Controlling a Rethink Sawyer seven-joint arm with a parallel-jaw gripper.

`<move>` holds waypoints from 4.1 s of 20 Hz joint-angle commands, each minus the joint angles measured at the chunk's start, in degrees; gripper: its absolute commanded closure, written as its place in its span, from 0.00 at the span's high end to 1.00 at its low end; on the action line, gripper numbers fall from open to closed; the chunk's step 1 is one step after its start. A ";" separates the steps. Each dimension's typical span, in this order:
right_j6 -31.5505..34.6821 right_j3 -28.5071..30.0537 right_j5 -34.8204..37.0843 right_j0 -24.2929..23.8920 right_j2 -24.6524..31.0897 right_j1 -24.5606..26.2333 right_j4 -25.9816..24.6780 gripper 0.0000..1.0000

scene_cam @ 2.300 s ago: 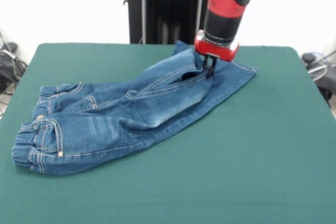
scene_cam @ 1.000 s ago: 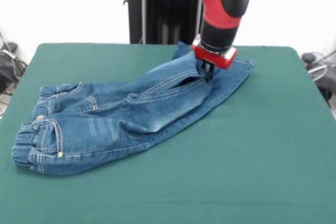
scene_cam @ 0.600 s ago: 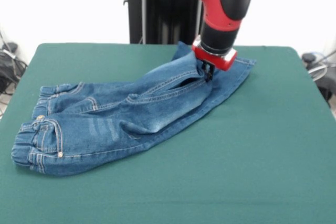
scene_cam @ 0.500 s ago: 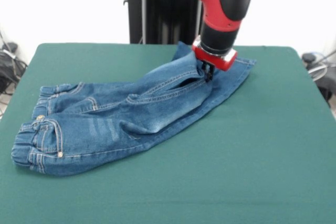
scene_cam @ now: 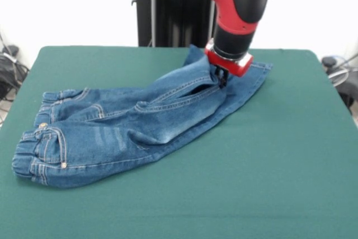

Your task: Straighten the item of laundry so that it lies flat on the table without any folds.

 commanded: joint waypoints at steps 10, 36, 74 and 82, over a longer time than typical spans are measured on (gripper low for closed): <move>13.96 -12.04 3.56 2.26 -1.79 -0.58 5.26 0.00; 14.43 -12.27 2.74 0.40 -0.29 -0.79 5.72 0.00; 22.60 -20.50 6.59 11.10 -8.55 6.11 18.34 1.00; 23.19 -20.11 6.75 12.13 -8.42 5.98 18.97 1.00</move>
